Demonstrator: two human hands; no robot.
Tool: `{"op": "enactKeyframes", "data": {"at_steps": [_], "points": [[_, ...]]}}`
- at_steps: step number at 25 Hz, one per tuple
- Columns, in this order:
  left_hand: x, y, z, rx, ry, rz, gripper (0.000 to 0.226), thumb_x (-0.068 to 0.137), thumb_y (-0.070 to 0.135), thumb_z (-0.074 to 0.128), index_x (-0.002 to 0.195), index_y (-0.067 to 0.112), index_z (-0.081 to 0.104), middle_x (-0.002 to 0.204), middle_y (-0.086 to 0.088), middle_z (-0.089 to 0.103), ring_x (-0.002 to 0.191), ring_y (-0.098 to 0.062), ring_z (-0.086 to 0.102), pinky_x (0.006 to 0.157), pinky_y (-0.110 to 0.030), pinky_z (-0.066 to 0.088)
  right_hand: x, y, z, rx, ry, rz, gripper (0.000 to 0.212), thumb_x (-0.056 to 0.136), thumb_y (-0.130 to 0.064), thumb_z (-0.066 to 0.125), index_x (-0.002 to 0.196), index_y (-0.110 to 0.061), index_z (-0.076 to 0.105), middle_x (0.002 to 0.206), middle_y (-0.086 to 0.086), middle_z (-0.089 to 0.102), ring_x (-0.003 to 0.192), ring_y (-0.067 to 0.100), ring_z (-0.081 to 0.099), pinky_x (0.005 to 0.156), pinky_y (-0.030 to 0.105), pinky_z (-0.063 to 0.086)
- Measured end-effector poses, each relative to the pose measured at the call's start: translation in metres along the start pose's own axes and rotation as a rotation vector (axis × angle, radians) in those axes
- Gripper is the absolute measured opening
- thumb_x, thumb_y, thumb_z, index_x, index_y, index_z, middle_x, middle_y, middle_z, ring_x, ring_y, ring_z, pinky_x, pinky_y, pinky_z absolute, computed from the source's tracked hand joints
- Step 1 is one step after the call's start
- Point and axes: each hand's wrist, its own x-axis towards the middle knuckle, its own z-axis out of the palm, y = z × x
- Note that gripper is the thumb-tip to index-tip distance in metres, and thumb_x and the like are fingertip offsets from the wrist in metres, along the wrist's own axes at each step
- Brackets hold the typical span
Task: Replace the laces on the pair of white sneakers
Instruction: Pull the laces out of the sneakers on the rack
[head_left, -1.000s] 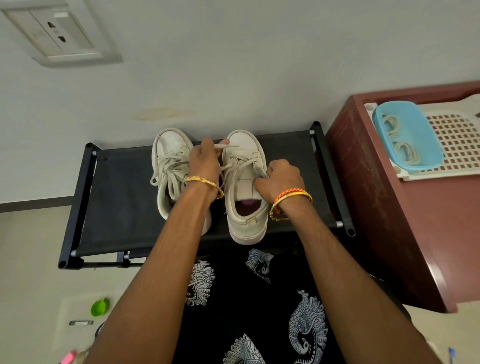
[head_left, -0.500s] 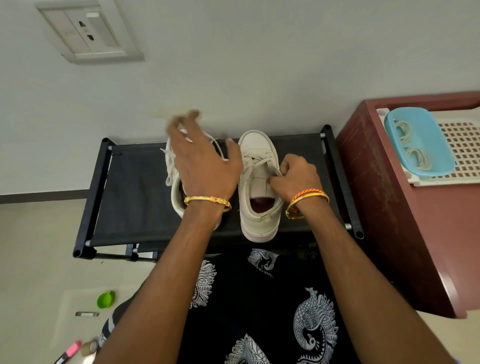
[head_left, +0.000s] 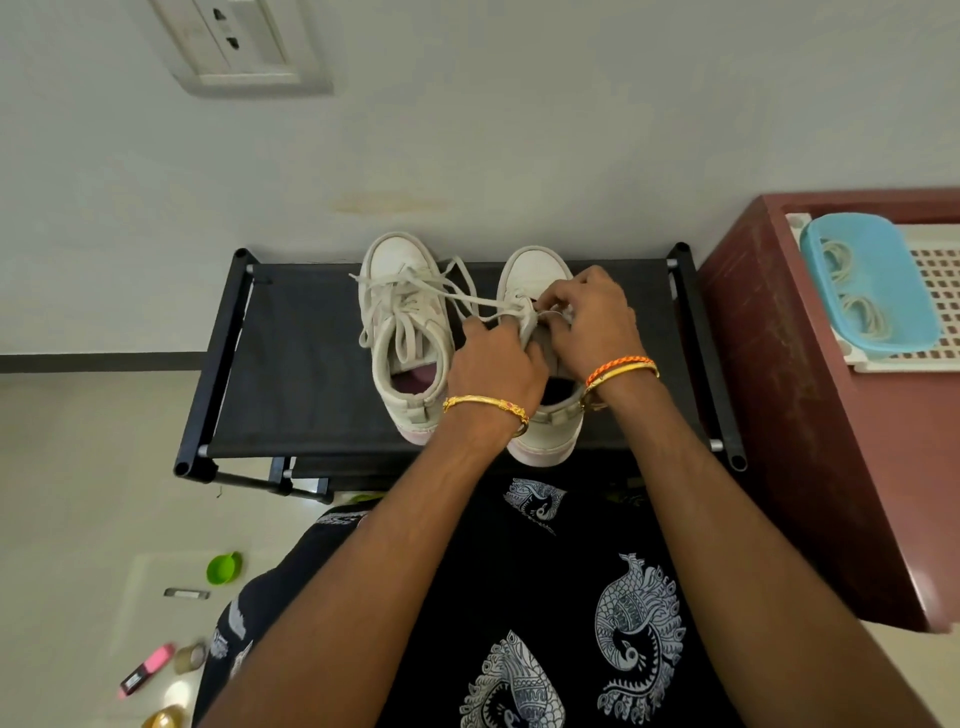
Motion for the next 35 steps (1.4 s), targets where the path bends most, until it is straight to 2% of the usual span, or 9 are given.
{"op": "enactKeyframes", "data": {"at_steps": [3, 7, 12, 14, 19, 22, 27, 33, 35], "points": [[-0.001, 0.002, 0.001, 0.019, 0.019, -0.024, 0.035, 0.097, 0.026, 0.037, 0.124, 0.008, 0.049, 0.124, -0.02, 0.043, 0.097, -0.038, 0.055, 0.079, -0.039, 0.042, 0.001, 0.002, 0.003, 0.25, 0.086, 0.079, 0.007, 0.086, -0.009, 0.063, 0.09, -0.009, 0.069, 0.103, 0.006, 0.052, 0.094, 0.016, 0.05, 0.079, 0.023, 0.039], [-0.002, 0.003, 0.002, -0.01, 0.04, -0.052, 0.034, 0.098, 0.024, 0.036, 0.124, 0.007, 0.049, 0.124, -0.019, 0.043, 0.096, -0.038, 0.056, 0.078, -0.04, 0.042, 0.014, 0.002, -0.004, 0.814, 0.109, 0.481, 0.015, 0.088, -0.003, 0.055, 0.083, -0.012, 0.066, 0.07, -0.006, 0.059, 0.066, 0.005, 0.05, 0.061, 0.013, 0.043], [-0.004, 0.001, 0.003, -0.054, 0.038, -0.054, 0.033, 0.096, 0.025, 0.037, 0.12, 0.009, 0.053, 0.119, -0.018, 0.046, 0.093, -0.036, 0.056, 0.075, -0.037, 0.039, 0.019, 0.007, -0.01, 1.371, 0.055, 0.791, 0.025, 0.088, -0.003, 0.047, 0.069, -0.007, 0.062, 0.067, 0.001, 0.062, 0.06, 0.014, 0.054, 0.067, 0.029, 0.049], [-0.003, 0.002, 0.002, -0.072, 0.013, -0.071, 0.034, 0.096, 0.027, 0.037, 0.121, 0.01, 0.052, 0.119, -0.016, 0.045, 0.095, -0.036, 0.056, 0.074, -0.036, 0.037, 0.02, 0.005, -0.01, 1.196, 0.043, 0.656, 0.024, 0.086, -0.006, 0.052, 0.064, -0.012, 0.058, 0.067, 0.001, 0.056, 0.063, 0.015, 0.051, 0.063, 0.027, 0.047], [0.002, 0.002, 0.0, -0.146, -0.12, -0.149, 0.042, 0.095, 0.029, 0.038, 0.13, 0.007, 0.039, 0.129, -0.019, 0.042, 0.111, -0.039, 0.05, 0.086, -0.04, 0.039, 0.002, -0.001, -0.003, 0.125, 0.081, 0.087, 0.007, 0.078, -0.027, 0.065, 0.083, -0.025, 0.07, 0.103, -0.002, 0.045, 0.11, 0.018, 0.037, 0.099, 0.036, 0.025], [0.004, 0.001, -0.001, -0.198, -0.155, -0.168, 0.044, 0.094, 0.029, 0.038, 0.132, 0.007, 0.036, 0.129, -0.02, 0.045, 0.111, -0.038, 0.05, 0.088, -0.04, 0.039, -0.003, -0.003, -0.003, -0.003, 0.032, 0.027, 0.012, 0.08, -0.025, 0.066, 0.09, -0.023, 0.072, 0.112, 0.003, 0.046, 0.117, 0.024, 0.035, 0.102, 0.04, 0.021], [0.003, 0.004, -0.002, -0.192, -0.165, -0.168, 0.045, 0.095, 0.027, 0.038, 0.135, 0.007, 0.031, 0.131, -0.02, 0.043, 0.113, -0.038, 0.05, 0.085, -0.039, 0.038, 0.004, 0.002, 0.003, 0.187, 0.022, 0.135, 0.007, 0.081, -0.016, 0.065, 0.079, -0.022, 0.066, 0.107, -0.001, 0.047, 0.112, 0.019, 0.044, 0.1, 0.036, 0.029], [0.003, 0.004, 0.0, -0.206, -0.155, -0.176, 0.043, 0.096, 0.025, 0.037, 0.134, 0.006, 0.032, 0.131, -0.02, 0.042, 0.111, -0.038, 0.051, 0.081, -0.037, 0.036, 0.016, 0.002, -0.021, 1.295, 0.165, 0.51, 0.027, 0.093, 0.002, 0.046, 0.072, -0.015, 0.052, 0.074, 0.0, 0.067, 0.067, 0.009, 0.062, 0.059, 0.019, 0.05], [0.003, 0.005, 0.0, -0.203, -0.152, -0.182, 0.044, 0.096, 0.025, 0.037, 0.135, 0.006, 0.031, 0.131, -0.02, 0.042, 0.11, -0.038, 0.051, 0.079, -0.035, 0.035, 0.016, 0.005, -0.023, 1.25, 0.198, 0.477, 0.025, 0.092, 0.0, 0.048, 0.072, -0.014, 0.052, 0.061, -0.004, 0.064, 0.061, 0.008, 0.059, 0.055, 0.017, 0.047]]}}
